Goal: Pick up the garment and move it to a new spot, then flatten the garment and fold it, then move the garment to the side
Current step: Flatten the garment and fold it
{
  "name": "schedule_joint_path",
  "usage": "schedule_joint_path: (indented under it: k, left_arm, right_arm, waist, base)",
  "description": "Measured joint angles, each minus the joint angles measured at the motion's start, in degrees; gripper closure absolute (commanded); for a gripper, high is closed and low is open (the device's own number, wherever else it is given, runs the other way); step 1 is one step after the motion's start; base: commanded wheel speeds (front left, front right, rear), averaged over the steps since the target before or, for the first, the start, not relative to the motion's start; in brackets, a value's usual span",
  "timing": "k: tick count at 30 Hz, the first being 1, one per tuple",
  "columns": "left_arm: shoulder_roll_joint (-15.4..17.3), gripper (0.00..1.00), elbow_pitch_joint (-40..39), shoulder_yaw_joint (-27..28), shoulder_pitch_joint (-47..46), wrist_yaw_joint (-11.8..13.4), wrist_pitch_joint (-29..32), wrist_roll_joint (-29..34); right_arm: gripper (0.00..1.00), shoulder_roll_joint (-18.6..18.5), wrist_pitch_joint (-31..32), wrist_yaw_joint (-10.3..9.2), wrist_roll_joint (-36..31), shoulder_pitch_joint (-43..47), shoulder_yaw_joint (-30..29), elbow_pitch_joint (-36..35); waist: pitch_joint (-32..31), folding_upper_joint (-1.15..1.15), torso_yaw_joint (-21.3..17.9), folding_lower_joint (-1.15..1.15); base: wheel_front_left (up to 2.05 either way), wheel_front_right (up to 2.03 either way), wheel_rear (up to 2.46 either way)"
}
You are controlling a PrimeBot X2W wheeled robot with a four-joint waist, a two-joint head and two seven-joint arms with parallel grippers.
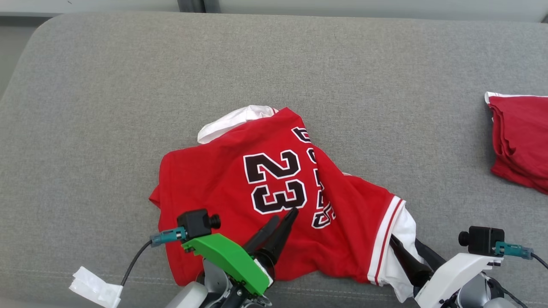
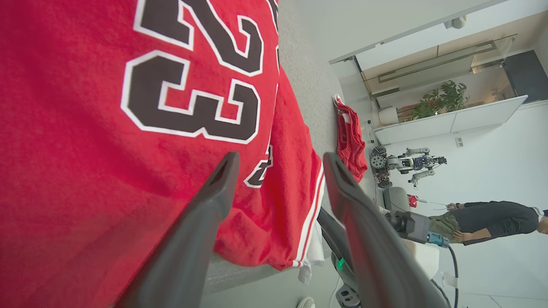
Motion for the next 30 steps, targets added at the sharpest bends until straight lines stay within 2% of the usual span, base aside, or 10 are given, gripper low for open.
schedule_joint_path:
  k: [1,2,3,7,10,15,16,20,22,30]
  left_arm:
    - [0.03,0.0,-0.01,0.13,0.0,0.0,0.0,0.0]
    - [0.03,0.0,-0.04,0.23,0.01,0.0,-0.01,0.0]
    - [0.02,0.0,-0.11,0.25,0.01,0.0,-0.25,0.0]
    - [-0.05,0.0,-0.18,0.62,0.02,0.01,-0.43,-0.1]
    - [-0.09,0.0,-0.18,1.01,0.06,0.01,-0.73,-1.12]
    - [-0.43,0.0,-0.16,0.68,0.08,0.0,-0.91,-1.63]
    - [-0.85,0.0,-0.13,0.51,0.08,-0.08,-0.92,-1.64]
    - [-1.81,0.0,0.0,0.36,0.08,-0.53,-1.12,-2.03]
    - [-2.33,0.0,0.02,0.07,0.08,-0.73,-1.51,-2.05]
    - [-3.7,0.0,0.19,-1.83,0.08,-2.59,-2.01,-4.03]
  right_arm:
    - [0.54,0.02,0.25,0.48,0.34,-0.25,0.14,0.08]
    - [0.71,0.14,0.24,0.88,0.56,-0.53,0.18,0.08]
    - [1.0,0.42,0.23,1.26,1.2,-0.97,0.09,-0.02]
    - [1.0,4.09,0.13,3.93,7.71,-2.65,-1.2,-2.93]
    - [1.0,6.31,0.4,4.88,11.4,-5.47,-1.48,-6.97]
    - [1.0,5.71,3.27,5.11,13.06,-11.13,-1.33,-12.46]
    - [1.0,4.56,5.63,5.1,13.06,-13.78,-0.63,-14.44]
    - [1.0,3.32,9.31,4.85,13.15,-17.47,0.07,-16.35]
    - [1.0,2.82,11.49,3.36,13.18,-20.03,0.02,-17.05]
    - [1.0,1.22,16.96,-5.21,10.62,-31.71,-3.33,-14.83]
  waist:
    - [0.01,0.0,0.09,0.0]
    - [0.01,0.0,0.16,0.0]
    - [0.01,0.0,0.25,0.0]
    - [-0.01,0.0,0.92,0.0]
    - [-0.16,0.0,1.53,0.0]
    - [-0.38,0.0,2.38,0.0]
    - [-0.48,0.0,2.96,0.0]
    - [-0.7,0.0,4.0,0.0]
    - [-0.84,0.0,4.81,0.0]
    - [-1.21,0.0,9.34,0.0]
  base:
    - [0.0,0.0,0.0]
    - [0.0,0.0,0.0]
    - [0.0,0.0,0.0]
    - [0.0,0.0,0.0]
    - [0.0,0.0,0.0]
    - [0.0,0.0,0.0]
    - [0.0,0.0,0.0]
    - [0.0,0.0,0.0]
    - [0.0,0.0,0.0]
    - [0.0,0.0,0.0]
